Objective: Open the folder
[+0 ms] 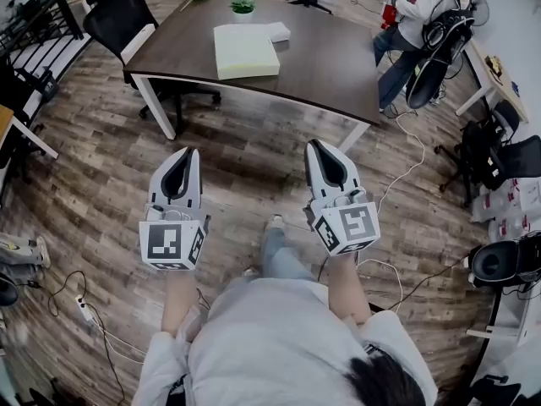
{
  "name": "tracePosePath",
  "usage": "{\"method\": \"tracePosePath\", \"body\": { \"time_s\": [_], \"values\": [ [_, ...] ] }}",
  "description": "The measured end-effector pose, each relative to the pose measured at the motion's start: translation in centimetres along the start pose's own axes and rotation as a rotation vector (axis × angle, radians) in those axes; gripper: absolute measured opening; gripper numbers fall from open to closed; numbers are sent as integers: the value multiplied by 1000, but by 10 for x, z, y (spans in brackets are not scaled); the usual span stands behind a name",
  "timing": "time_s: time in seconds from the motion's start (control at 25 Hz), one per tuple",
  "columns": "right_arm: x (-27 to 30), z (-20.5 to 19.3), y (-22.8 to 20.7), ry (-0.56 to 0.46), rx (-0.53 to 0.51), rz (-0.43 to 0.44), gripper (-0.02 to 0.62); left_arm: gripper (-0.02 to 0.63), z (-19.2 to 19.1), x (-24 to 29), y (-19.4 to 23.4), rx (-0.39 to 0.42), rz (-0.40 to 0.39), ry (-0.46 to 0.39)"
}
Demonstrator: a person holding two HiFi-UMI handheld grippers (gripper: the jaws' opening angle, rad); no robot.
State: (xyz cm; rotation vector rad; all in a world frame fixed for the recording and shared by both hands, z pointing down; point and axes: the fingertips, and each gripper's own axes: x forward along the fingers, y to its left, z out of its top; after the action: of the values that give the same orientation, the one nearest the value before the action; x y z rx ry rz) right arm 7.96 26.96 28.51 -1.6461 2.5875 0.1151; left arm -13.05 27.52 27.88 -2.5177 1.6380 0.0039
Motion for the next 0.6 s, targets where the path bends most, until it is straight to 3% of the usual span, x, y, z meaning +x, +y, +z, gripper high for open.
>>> {"method": "tracePosePath", "body": {
  "time_s": [0.6],
  "values": [
    [130, -8, -67, -6, 0, 87, 22, 9, -8, 132, 41, 17, 54, 7]
  ]
}}
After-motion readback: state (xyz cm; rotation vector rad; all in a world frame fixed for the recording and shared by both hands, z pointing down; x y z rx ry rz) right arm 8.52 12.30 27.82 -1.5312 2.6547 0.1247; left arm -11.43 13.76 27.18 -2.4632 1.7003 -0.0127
